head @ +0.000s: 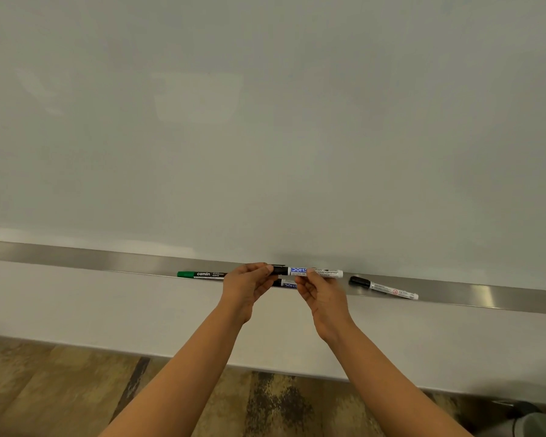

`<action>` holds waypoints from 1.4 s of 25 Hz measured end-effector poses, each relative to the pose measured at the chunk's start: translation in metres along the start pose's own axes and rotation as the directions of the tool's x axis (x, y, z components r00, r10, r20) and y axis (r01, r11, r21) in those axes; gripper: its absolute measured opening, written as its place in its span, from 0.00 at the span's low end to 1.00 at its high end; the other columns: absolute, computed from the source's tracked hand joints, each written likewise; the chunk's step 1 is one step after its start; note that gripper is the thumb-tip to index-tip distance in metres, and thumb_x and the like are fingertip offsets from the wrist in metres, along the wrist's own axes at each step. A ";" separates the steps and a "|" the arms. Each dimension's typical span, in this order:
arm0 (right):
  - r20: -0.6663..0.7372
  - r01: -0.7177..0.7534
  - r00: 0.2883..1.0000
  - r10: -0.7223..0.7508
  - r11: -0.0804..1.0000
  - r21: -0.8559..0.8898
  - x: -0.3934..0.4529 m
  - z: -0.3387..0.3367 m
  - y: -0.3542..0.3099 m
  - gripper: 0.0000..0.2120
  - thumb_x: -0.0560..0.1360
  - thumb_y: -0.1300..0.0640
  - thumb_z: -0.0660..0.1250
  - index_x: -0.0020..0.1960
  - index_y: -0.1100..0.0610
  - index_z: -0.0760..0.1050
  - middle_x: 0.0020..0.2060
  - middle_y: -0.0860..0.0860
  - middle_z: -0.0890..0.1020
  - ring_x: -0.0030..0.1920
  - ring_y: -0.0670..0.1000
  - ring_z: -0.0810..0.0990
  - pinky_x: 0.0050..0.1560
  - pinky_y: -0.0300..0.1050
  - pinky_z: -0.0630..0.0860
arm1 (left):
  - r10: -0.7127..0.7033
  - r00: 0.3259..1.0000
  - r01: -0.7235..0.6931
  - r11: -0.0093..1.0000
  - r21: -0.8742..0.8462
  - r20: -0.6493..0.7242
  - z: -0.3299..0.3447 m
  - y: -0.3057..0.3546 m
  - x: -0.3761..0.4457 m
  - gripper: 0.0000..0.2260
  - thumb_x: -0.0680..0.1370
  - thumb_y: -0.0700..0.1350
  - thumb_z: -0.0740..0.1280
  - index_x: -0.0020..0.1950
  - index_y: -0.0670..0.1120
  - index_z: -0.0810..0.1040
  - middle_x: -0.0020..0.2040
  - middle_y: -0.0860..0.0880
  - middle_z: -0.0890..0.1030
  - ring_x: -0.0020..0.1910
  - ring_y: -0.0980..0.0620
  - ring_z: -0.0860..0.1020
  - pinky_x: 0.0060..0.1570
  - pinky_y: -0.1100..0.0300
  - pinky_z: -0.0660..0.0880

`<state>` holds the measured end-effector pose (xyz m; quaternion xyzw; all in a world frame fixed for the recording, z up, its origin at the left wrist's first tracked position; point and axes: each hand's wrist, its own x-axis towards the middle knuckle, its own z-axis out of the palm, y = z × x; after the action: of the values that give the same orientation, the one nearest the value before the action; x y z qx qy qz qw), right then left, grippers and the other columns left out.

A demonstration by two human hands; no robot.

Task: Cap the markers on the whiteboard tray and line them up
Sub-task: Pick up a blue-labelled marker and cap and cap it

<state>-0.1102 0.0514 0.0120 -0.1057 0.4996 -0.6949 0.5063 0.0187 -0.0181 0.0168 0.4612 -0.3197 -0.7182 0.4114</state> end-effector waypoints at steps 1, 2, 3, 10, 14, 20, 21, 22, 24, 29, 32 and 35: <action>0.008 0.000 1.000 0.000 1.000 -0.002 -0.001 0.000 0.000 0.03 0.76 0.63 0.65 0.44 0.60 0.77 0.39 0.55 0.82 0.37 0.47 0.82 0.38 0.35 0.80 | 0.004 1.000 -0.004 1.000 -0.007 -0.002 0.000 0.000 0.000 0.03 0.74 0.33 0.67 0.42 0.40 0.77 0.40 0.43 0.82 0.38 0.49 0.82 0.34 0.67 0.81; 0.014 -0.003 1.000 0.003 1.000 -0.009 -0.002 -0.001 -0.001 0.03 0.74 0.64 0.66 0.44 0.61 0.78 0.38 0.55 0.83 0.36 0.47 0.82 0.37 0.35 0.81 | 0.006 1.000 -0.006 1.000 -0.010 -0.006 -0.001 0.000 0.000 0.03 0.74 0.33 0.67 0.42 0.40 0.77 0.40 0.42 0.82 0.38 0.49 0.83 0.34 0.67 0.81; 0.020 -0.011 1.000 0.011 1.000 -0.018 -0.003 -0.002 -0.002 0.02 0.73 0.64 0.68 0.44 0.62 0.79 0.38 0.55 0.83 0.34 0.46 0.82 0.36 0.34 0.81 | 0.007 1.000 -0.008 1.000 -0.011 -0.012 -0.002 0.000 0.000 0.03 0.73 0.34 0.67 0.42 0.41 0.77 0.40 0.42 0.82 0.37 0.50 0.83 0.34 0.67 0.81; 0.015 -0.115 0.991 0.134 0.897 -0.428 -0.009 -0.015 -0.006 0.08 0.69 0.51 0.73 0.44 0.55 0.81 0.37 0.50 0.81 0.35 0.46 0.76 0.30 0.35 0.70 | 0.119 0.992 -0.120 0.992 -0.039 -0.036 0.001 -0.003 -0.001 0.07 0.77 0.37 0.63 0.52 0.37 0.78 0.42 0.44 0.81 0.41 0.50 0.80 0.35 0.68 0.80; 0.127 -0.021 0.985 0.117 0.811 -0.585 -0.014 -0.004 0.008 0.12 0.79 0.54 0.59 0.59 0.56 0.75 0.36 0.49 0.74 0.32 0.46 0.66 0.27 0.34 0.63 | 0.159 0.987 -0.158 0.987 0.039 -0.021 0.010 0.000 -0.003 0.10 0.79 0.44 0.61 0.56 0.44 0.79 0.43 0.47 0.80 0.42 0.50 0.78 0.39 0.61 0.75; 0.251 0.072 0.965 0.073 0.849 -0.523 -0.023 0.009 0.015 0.11 0.79 0.59 0.59 0.59 0.54 0.75 0.45 0.50 0.80 0.44 0.48 0.77 0.44 0.37 0.75 | 0.153 0.988 -0.151 0.970 -0.190 -0.008 0.018 0.015 -0.004 0.08 0.78 0.46 0.61 0.45 0.46 0.79 0.38 0.47 0.79 0.40 0.50 0.77 0.44 0.56 0.74; 0.248 0.066 0.966 0.067 0.868 -0.493 -0.024 0.010 0.016 0.10 0.78 0.59 0.61 0.58 0.55 0.75 0.46 0.50 0.81 0.45 0.48 0.78 0.45 0.38 0.77 | 0.127 0.991 -0.117 0.966 -0.229 0.031 0.018 0.016 -0.004 0.10 0.79 0.46 0.60 0.44 0.45 0.79 0.37 0.47 0.79 0.39 0.50 0.76 0.44 0.56 0.74; 0.244 0.064 0.968 0.058 0.883 -0.464 -0.024 0.012 0.018 0.09 0.77 0.60 0.63 0.56 0.56 0.76 0.46 0.51 0.82 0.45 0.49 0.79 0.45 0.39 0.78 | 0.088 0.992 -0.062 0.962 -0.265 0.088 0.019 0.017 -0.004 0.13 0.79 0.48 0.59 0.43 0.44 0.79 0.34 0.47 0.79 0.37 0.50 0.76 0.44 0.57 0.74; 0.225 0.070 0.974 0.032 0.899 -0.432 -0.024 0.016 0.020 0.05 0.76 0.60 0.65 0.51 0.56 0.75 0.44 0.51 0.83 0.43 0.49 0.81 0.44 0.40 0.80 | -0.018 0.983 0.068 0.961 -0.266 0.185 0.019 0.022 -0.004 0.19 0.79 0.53 0.57 0.39 0.42 0.78 0.29 0.48 0.79 0.31 0.51 0.76 0.41 0.57 0.73; 0.186 0.037 0.981 0.051 0.897 -0.440 -0.025 0.032 0.033 0.04 0.74 0.60 0.68 0.45 0.55 0.73 0.42 0.55 0.83 0.41 0.51 0.83 0.44 0.42 0.82 | -0.139 0.972 0.151 0.987 -0.051 0.188 0.015 0.034 0.000 0.23 0.75 0.59 0.54 0.31 0.42 0.72 0.20 0.51 0.66 0.20 0.54 0.63 0.29 0.60 0.63; 0.233 -0.016 0.958 0.169 0.839 -0.543 -0.026 0.037 0.035 0.10 0.73 0.56 0.69 0.51 0.54 0.71 0.48 0.56 0.82 0.47 0.53 0.82 0.49 0.44 0.80 | -0.173 0.968 0.174 0.985 0.008 0.185 0.007 0.041 0.003 0.24 0.74 0.60 0.55 0.28 0.43 0.70 0.17 0.52 0.62 0.17 0.55 0.59 0.23 0.65 0.60; 0.175 -0.053 0.971 0.163 0.860 -0.507 -0.017 0.023 0.021 0.17 0.73 0.56 0.70 0.59 0.58 0.70 0.52 0.56 0.80 0.50 0.52 0.79 0.54 0.47 0.77 | -0.213 0.958 0.211 0.977 0.033 0.192 -0.005 0.047 0.009 0.26 0.74 0.63 0.56 0.25 0.44 0.69 0.17 0.52 0.61 0.16 0.55 0.58 0.21 0.66 0.58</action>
<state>-0.0749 0.0517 0.0126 -0.2780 0.6103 -0.4971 0.5505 0.0347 -0.0479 0.0511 0.4227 -0.3113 -0.7980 0.2960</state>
